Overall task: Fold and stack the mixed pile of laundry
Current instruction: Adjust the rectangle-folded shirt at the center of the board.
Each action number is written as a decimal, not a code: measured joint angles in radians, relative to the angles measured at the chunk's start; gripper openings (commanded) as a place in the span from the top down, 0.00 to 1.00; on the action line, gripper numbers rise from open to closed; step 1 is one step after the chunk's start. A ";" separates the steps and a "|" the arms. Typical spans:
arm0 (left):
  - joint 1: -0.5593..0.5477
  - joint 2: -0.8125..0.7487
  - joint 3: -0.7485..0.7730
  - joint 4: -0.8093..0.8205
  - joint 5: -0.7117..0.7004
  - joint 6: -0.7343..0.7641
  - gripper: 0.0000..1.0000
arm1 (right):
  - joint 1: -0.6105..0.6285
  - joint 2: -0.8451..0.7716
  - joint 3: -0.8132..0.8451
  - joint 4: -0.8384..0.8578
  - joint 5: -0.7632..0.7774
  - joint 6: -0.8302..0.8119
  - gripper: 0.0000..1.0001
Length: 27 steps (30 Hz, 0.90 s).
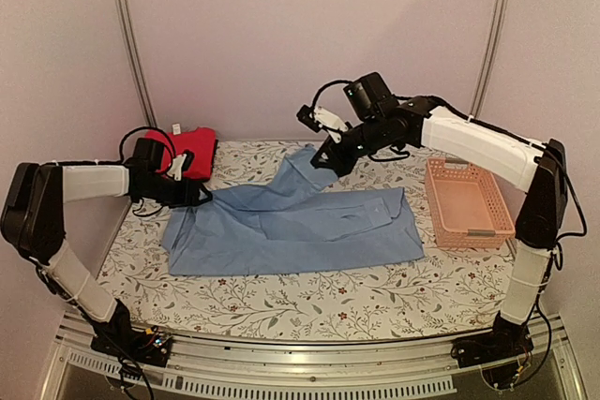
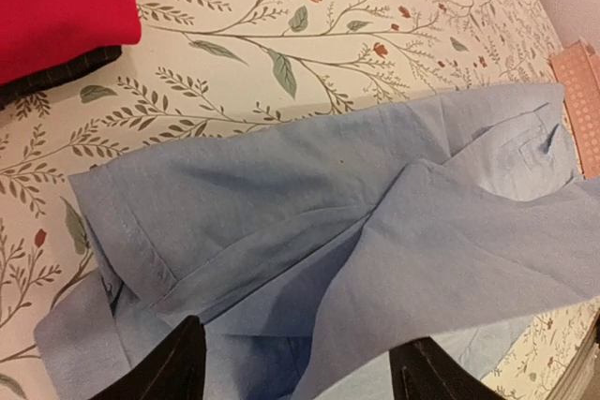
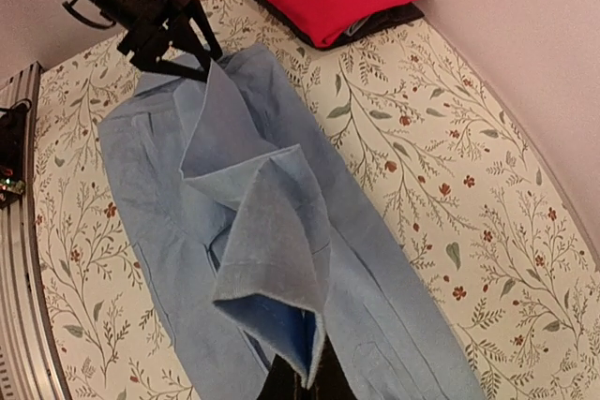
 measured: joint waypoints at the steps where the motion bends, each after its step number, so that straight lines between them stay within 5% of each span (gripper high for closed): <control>1: 0.005 -0.009 0.000 0.000 0.000 -0.005 0.30 | -0.002 -0.043 -0.086 0.006 -0.003 -0.008 1.00; 12: 0.063 -0.079 0.000 -0.009 0.026 -0.023 0.25 | -0.052 -0.305 -0.641 0.024 0.114 -0.015 1.00; 18: 0.069 -0.102 0.000 -0.008 0.052 -0.040 0.23 | -0.070 -0.259 -0.721 0.093 0.282 -0.053 1.00; 27: 0.070 -0.119 -0.010 -0.005 0.058 -0.052 0.21 | -0.126 -0.272 -0.827 0.434 0.446 -0.252 1.00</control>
